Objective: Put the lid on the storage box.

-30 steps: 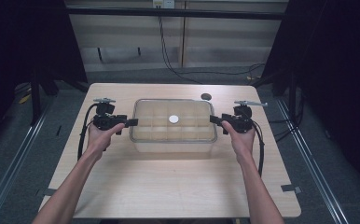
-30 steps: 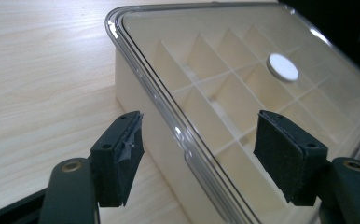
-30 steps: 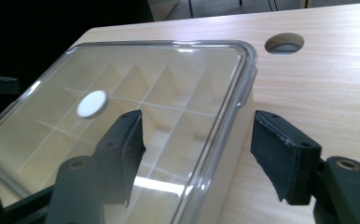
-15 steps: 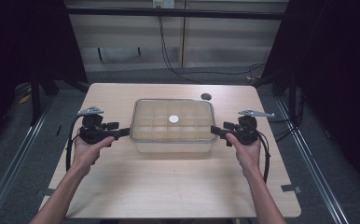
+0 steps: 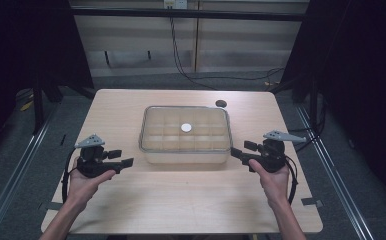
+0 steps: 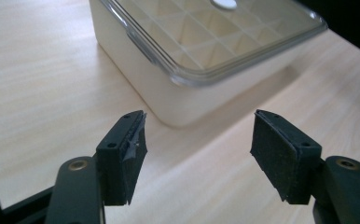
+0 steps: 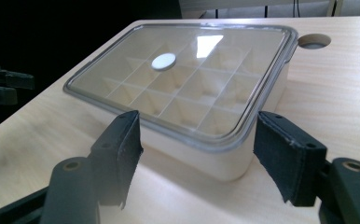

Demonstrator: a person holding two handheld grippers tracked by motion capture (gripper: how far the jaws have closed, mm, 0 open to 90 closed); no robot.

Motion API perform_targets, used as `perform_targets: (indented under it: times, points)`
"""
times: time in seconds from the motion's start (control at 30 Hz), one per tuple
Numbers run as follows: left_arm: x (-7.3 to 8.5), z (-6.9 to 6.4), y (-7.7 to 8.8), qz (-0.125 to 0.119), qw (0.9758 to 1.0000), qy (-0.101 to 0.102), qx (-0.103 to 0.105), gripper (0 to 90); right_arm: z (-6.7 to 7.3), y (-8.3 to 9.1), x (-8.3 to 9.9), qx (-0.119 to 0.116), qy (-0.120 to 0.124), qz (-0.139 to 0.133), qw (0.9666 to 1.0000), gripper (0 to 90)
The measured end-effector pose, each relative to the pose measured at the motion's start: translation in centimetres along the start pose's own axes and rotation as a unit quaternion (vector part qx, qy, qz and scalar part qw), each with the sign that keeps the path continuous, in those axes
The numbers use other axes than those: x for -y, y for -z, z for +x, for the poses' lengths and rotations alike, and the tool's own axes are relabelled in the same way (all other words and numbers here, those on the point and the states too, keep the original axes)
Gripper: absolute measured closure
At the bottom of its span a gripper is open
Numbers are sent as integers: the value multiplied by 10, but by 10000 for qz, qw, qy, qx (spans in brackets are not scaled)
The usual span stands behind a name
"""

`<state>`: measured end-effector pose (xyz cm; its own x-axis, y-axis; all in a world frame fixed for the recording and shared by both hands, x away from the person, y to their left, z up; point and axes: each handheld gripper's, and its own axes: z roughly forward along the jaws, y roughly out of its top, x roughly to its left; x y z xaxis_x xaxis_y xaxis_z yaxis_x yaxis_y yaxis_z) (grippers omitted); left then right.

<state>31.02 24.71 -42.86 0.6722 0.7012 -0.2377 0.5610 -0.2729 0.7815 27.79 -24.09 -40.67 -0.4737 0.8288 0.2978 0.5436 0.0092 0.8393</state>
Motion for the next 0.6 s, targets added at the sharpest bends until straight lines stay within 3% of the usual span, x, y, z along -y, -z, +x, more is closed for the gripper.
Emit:
perform_targets:
  times: [0.3, 0.43, 0.5, 0.6]
  points:
    - [31, -17, 17, 107, 9999, -85, 20, 318, 8, 31, 28, -14, -69, -13, 10000, 315]
    - [41, -18, 20, 178, 9998, -76, 90, 307, 9, 38, 37, -1, -130, -36, 9999, 311]
    - [52, -15, 23, 203, 9998, 70, 40, 306, 10, 45, 47, -77, -309, -71, 9995, 301]
    - [58, -13, 25, 264, 9996, 99, -5, 307, 10, 49, 55, -110, -390, -53, 9992, 297]
